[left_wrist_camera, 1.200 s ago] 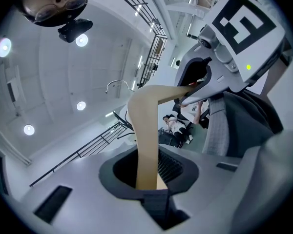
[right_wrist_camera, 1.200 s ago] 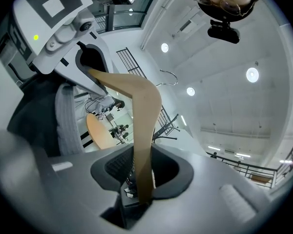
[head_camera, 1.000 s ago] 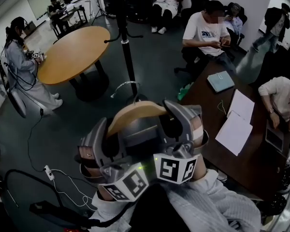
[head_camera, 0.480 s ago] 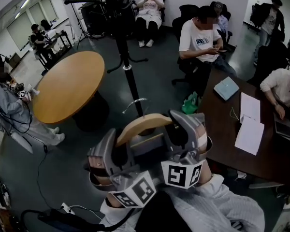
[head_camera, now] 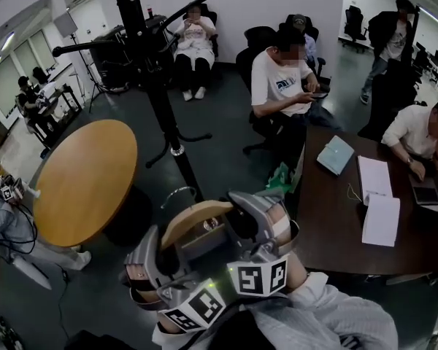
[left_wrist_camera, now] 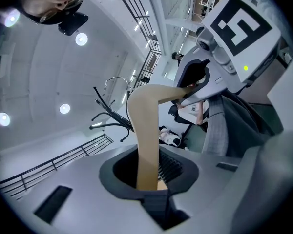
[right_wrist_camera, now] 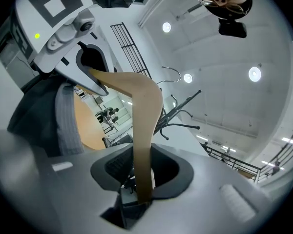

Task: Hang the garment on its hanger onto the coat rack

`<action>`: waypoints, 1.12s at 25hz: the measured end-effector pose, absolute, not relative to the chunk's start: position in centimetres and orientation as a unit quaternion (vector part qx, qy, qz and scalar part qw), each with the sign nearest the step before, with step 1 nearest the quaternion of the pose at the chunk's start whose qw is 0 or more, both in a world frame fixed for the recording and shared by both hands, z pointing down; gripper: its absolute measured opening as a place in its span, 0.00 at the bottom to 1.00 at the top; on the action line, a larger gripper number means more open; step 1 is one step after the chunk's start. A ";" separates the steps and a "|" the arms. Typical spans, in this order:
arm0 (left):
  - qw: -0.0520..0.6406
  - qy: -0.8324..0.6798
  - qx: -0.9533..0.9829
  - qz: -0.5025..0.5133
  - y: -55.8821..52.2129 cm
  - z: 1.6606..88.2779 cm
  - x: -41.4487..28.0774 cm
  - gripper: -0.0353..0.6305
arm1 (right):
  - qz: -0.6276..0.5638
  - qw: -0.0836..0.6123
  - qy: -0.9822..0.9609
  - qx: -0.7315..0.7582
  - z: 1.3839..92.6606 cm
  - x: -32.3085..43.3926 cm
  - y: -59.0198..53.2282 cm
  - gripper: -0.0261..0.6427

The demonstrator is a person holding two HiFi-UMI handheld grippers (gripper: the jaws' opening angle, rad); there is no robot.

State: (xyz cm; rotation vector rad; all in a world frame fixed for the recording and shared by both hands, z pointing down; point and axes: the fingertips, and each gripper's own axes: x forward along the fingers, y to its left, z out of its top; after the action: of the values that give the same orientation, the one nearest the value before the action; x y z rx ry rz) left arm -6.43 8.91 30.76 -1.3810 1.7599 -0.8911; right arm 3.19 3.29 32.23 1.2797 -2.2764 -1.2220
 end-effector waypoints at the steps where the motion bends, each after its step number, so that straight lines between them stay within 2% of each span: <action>1: 0.359 0.679 -0.541 -0.343 7.1 30.8 -6.9 0.17 | -0.420 0.130 -0.781 0.443 32.2 2.8 1.6 0.18; 12: 0.382 0.672 -0.549 -0.319 -6.6 27.0 -12.9 0.16 | -0.437 0.112 -0.759 0.469 28.0 -3.1 -11.6 0.18; 17: 0.377 0.663 -0.570 -0.305 -9.9 26.0 -14.0 0.16 | -0.445 0.118 -0.743 0.486 26.7 -4.0 -14.5 0.18; 28: 0.414 0.630 -0.600 -0.267 -15.3 23.0 -14.8 0.16 | -0.451 0.110 -0.702 0.541 23.6 -4.4 -18.7 0.18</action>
State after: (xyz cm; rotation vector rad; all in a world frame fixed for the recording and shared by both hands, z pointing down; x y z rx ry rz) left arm -14.78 -15.32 23.04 -1.5082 1.5849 -0.6724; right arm -4.43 -18.67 23.61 1.5895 -2.0612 -1.3238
